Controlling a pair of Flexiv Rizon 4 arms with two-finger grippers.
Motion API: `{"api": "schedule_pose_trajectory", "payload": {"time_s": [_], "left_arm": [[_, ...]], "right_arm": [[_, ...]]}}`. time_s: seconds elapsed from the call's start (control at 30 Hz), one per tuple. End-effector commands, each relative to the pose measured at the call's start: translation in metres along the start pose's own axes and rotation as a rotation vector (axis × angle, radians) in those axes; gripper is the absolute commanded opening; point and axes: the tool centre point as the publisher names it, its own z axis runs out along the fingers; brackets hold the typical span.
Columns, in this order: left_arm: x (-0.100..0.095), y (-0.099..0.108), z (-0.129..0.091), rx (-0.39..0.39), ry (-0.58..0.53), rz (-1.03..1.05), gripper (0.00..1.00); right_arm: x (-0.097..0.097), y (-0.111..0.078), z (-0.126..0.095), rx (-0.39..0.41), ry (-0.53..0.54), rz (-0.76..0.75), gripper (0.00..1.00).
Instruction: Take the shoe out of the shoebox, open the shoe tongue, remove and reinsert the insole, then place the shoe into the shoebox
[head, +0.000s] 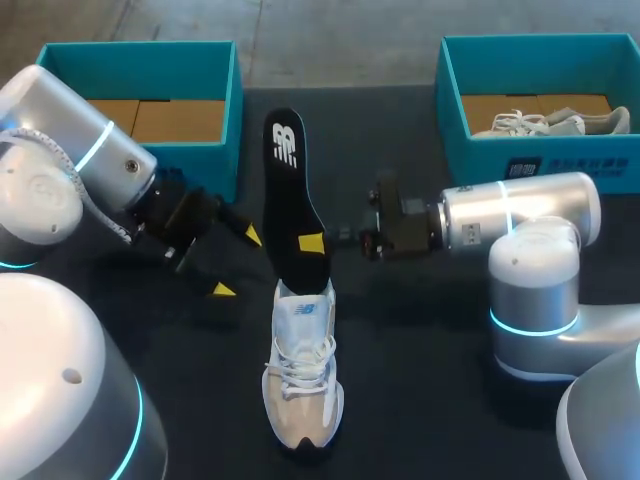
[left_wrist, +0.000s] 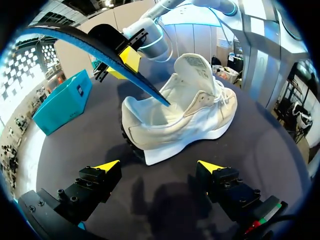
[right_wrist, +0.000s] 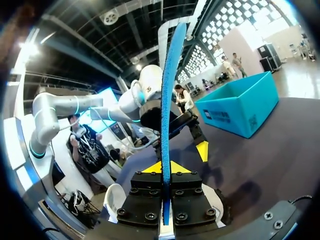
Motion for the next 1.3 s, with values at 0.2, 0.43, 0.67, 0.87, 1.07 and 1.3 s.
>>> {"api": "schedule_pose_trajectory", "payload": {"time_s": [0.2,0.43,0.67,0.87,1.07,1.3], "left_arm": [[0.000,0.000,0.000,-0.002,0.001,0.000,1.00],[0.000,0.000,0.000,-0.002,0.001,0.000,1.00],[0.000,0.000,0.000,-0.002,0.001,0.000,1.00],[0.000,0.000,0.000,-0.002,0.001,0.000,1.00],[0.000,0.000,0.000,-0.002,0.001,0.000,1.00],[0.000,0.000,0.000,-0.002,0.001,0.000,1.00]], "right_arm": [[0.007,0.000,0.005,-0.054,-0.021,-0.009,0.00],[0.010,0.001,0.010,-0.083,-0.058,0.004,0.00],[0.008,-0.004,0.011,-0.110,-0.069,0.027,0.00],[0.004,-0.002,0.013,-0.119,-0.063,0.030,0.00],[0.001,-0.005,0.014,-0.115,-0.061,0.037,0.00],[0.000,-0.011,0.013,-0.120,-0.063,0.047,0.00]]}}
